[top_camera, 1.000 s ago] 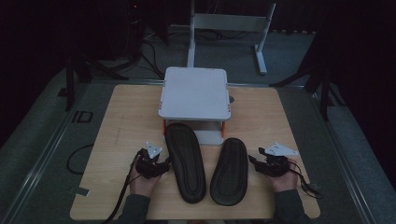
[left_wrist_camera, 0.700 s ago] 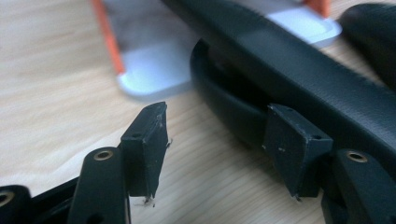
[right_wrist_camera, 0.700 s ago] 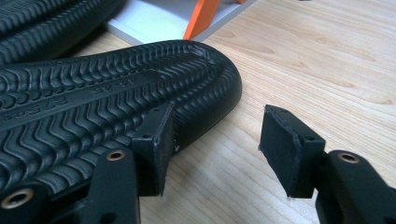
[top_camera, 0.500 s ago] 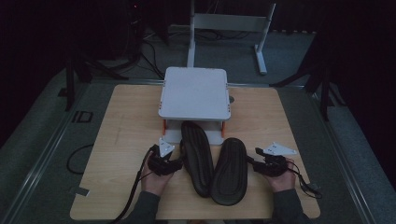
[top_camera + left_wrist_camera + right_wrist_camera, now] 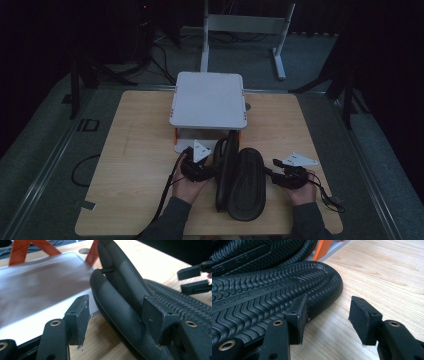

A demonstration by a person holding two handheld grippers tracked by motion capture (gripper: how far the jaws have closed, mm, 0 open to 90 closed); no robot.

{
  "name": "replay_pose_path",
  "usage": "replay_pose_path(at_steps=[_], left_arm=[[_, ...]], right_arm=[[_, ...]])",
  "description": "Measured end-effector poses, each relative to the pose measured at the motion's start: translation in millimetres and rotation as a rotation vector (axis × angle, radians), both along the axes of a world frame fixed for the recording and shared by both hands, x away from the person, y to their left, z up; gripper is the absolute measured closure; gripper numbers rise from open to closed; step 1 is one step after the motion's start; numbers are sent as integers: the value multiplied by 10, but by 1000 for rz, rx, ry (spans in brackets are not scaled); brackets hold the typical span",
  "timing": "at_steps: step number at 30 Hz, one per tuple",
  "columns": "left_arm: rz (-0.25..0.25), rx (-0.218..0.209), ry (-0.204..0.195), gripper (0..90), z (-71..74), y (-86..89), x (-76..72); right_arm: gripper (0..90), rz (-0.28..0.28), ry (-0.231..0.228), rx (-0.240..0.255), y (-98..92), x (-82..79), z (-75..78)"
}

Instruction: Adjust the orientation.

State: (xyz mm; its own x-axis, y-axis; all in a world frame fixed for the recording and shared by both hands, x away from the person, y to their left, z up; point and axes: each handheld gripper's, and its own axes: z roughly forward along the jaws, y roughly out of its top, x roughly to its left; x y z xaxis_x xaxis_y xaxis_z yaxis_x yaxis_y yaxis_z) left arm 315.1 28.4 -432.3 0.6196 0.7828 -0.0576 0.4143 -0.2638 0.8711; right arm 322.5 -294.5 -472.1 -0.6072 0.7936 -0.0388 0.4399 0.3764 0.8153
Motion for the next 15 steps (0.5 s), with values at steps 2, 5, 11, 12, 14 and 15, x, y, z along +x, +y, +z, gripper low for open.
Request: replay_pose_path(at_steps=[2, 5, 11, 12, 14, 15], left_arm=[[-20, -36, 21, 404, 2, -36, 9], [-52, -67, 34, 404, -10, -92, 3], [-147, -48, 80, 478, -77, -272, -43], [-154, -23, 70, 537, -95, -303, -68], [-140, 23, 54, 645, -124, -344, -111], [-137, 27, 55, 670, -134, -343, -116]], right_arm=[[479, 0, 1, 2, -3, 0, -3], [480, 0, 1, 3, -3, 4, -5], [480, 3, -3, 3, 7, 4, -5], [480, 3, -3, 2, 6, 3, -5], [479, 4, -3, 3, 5, 2, -6], [480, 4, -3, 3, 5, 2, -6]])
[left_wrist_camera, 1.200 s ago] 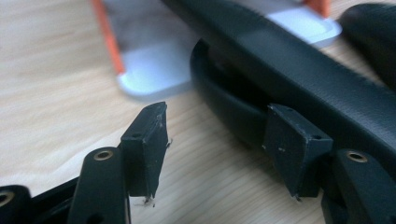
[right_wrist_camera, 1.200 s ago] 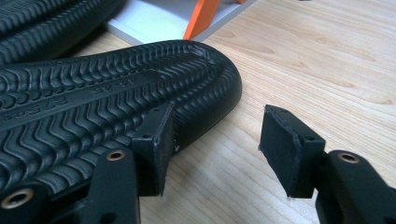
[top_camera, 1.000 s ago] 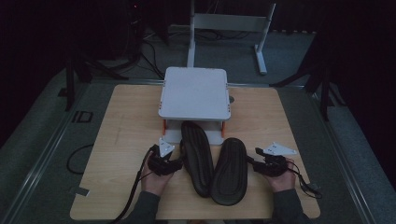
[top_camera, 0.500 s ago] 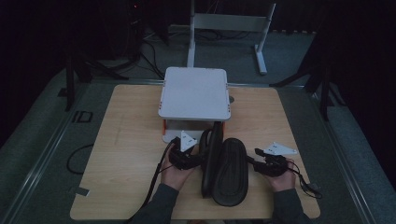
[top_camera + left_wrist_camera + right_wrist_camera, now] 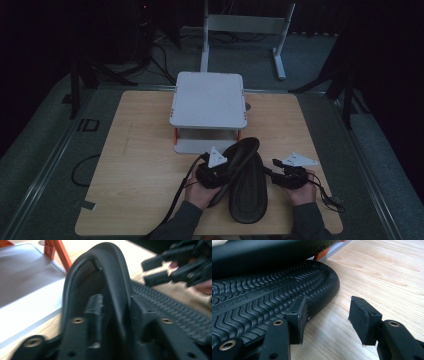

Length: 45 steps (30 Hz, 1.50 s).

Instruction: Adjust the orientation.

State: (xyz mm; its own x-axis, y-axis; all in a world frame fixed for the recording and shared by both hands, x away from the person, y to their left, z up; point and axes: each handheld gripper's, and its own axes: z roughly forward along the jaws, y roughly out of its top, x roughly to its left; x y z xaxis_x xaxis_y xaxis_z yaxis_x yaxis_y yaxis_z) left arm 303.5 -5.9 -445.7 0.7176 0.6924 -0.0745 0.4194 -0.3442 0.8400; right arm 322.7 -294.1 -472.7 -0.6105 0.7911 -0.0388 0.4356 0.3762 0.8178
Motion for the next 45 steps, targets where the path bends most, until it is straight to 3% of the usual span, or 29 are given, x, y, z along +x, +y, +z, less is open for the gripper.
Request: replay_pose_path(at_steps=[2, 5, 10, 12, 18, 22, 28, 34, 36, 42, 45], left_arm=[[-22, -19, 18, 648, -7, 43, 7], [-5, -21, -13, 517, -5, 132, -6], [21, -46, -74, 466, 72, 295, 6], [62, -21, -87, 466, 91, 327, 59], [63, 40, -24, 473, -19, 294, 284], [79, 76, 13, 528, -136, 246, 376], [103, 121, 19, 785, -181, 295, 342], [171, 179, -21, 824, -130, 507, 224], [198, 178, -29, 824, -121, 659, 193], [224, 258, -39, 822, -111, 1029, 169], [266, 291, -48, 822, -118, 1197, 159]], right_arm=[[479, 0, 0, -1, 0, 0, 0], [478, 0, 0, -1, -1, 1, 0], [478, 0, 0, 0, -1, 2, 0], [478, 0, 0, 0, -1, 2, 0], [478, 1, 0, 0, -1, 3, -1], [477, 2, 1, 1, -4, 4, -1], [475, 3, 2, 2, -9, 6, -5], [475, 2, 3, 1, -7, 6, -6], [475, 2, 3, 1, -8, 6, -6], [475, 2, 4, 1, -7, 8, -5], [475, 3, 5, 1, -7, 9, -5]])
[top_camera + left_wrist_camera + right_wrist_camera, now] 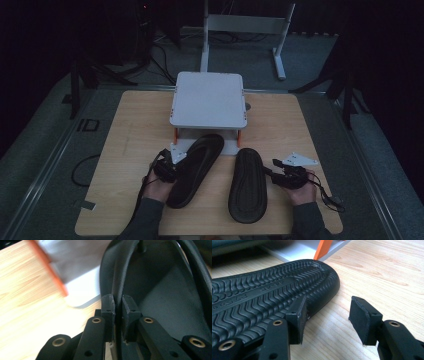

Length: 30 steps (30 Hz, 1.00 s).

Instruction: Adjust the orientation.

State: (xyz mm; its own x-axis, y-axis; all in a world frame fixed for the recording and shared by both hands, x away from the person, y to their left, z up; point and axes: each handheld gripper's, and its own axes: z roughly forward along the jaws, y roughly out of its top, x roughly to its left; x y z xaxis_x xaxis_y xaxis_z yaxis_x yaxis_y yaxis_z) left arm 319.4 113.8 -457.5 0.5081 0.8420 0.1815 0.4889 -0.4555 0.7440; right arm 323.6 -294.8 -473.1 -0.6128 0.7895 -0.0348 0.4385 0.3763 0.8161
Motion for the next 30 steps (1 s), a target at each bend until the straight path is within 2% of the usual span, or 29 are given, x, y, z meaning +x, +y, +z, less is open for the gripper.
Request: replay_pose_path(at_steps=[5, 9, 13, 17, 21, 23, 25, 26, 28, 29, 30], left_arm=[[30, 29, 3, 817, -13, 148, 21], [6, 9, 7, 739, -30, 107, 17], [12, -12, -31, 617, 39, 39, -56], [-7, -37, -68, 566, 146, -55, -149], [-68, -51, -70, 547, 209, -219, -203], [-107, -66, -62, 543, 214, -341, -219], [-124, -73, -58, 543, 211, -385, -223], [-162, -84, -41, 541, 191, -528, -239], [-204, -92, -25, 539, 167, -649, -259], [-204, -92, -25, 538, 167, -649, -259], [-241, -93, -8, 534, 141, -759, -297]], right_arm=[[475, 0, 0, 0, 1, 1, 0], [475, 1, 0, -1, 1, 0, 1], [463, 2, -6, -13, 7, -6, 11], [450, 7, -22, -23, 41, -29, 48], [439, 31, -20, 37, 64, -41, 94], [439, 38, -16, 9, 99, -43, 91], [438, 38, -20, 7, 103, -45, 91], [438, 39, -19, 3, 98, -44, 91], [438, 38, -17, 4, 88, -44, 90], [438, 38, -17, 4, 88, -44, 90], [440, 41, -15, 6, 84, -45, 90]])
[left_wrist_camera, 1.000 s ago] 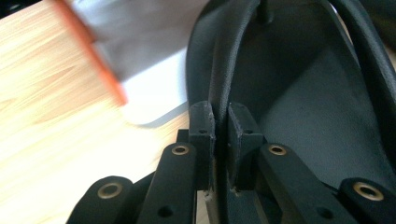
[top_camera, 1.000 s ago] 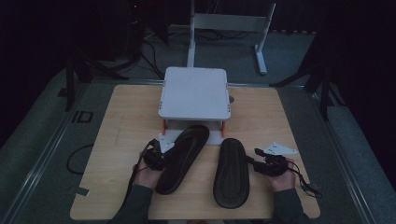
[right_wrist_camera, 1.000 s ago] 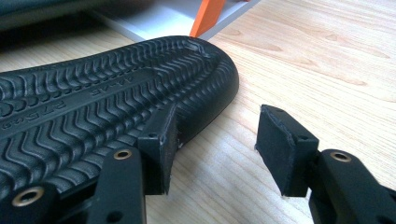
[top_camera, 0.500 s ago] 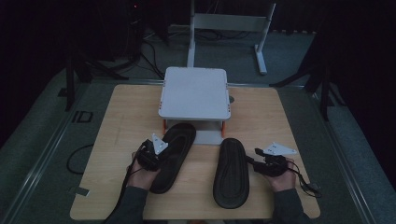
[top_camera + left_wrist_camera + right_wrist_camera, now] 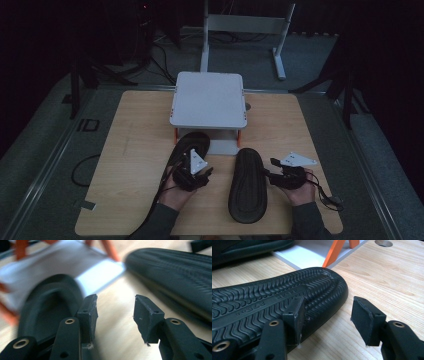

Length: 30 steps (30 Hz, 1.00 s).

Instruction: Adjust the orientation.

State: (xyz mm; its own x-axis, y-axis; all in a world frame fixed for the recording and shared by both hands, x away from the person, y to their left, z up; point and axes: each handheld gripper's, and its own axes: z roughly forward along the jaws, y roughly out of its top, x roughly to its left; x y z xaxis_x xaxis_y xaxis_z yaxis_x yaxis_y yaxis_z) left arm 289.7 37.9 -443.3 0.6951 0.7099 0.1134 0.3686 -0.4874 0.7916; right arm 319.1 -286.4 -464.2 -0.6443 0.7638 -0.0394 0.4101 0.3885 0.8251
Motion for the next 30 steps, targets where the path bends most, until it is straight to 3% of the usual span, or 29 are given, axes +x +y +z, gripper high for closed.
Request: replay_pose_path(at_steps=[1, 2, 7, 12, 15, 19, 24, 30], left_arm=[[0, 0, 0, 532, 0, 0, 0], [-41, -18, 20, 528, -12, -78, -54], [-103, -46, 21, 513, 14, -220, -186], [-138, -60, 27, 513, 35, -390, -168], [-156, -65, 28, 513, 28, -487, -136], [-149, -41, 41, 513, -40, -610, -63], [-150, -55, 62, 508, -79, -625, -19], [-106, -81, 76, 521, -102, -495, -8]], right_arm=[[440, 0, 0, 0, 0, 0, 0], [443, 5, 0, -2, -4, -1, 1], [441, 3, -4, 1, -2, -2, 1], [442, -24, -23, -6, -38, -14, 26], [442, -46, -18, -35, -83, -11, 16], [441, -55, 3, -57, -118, -5, -42], [440, -59, 26, -69, -144, 13, -93], [432, -49, 59, -95, -137, 33, -158]])
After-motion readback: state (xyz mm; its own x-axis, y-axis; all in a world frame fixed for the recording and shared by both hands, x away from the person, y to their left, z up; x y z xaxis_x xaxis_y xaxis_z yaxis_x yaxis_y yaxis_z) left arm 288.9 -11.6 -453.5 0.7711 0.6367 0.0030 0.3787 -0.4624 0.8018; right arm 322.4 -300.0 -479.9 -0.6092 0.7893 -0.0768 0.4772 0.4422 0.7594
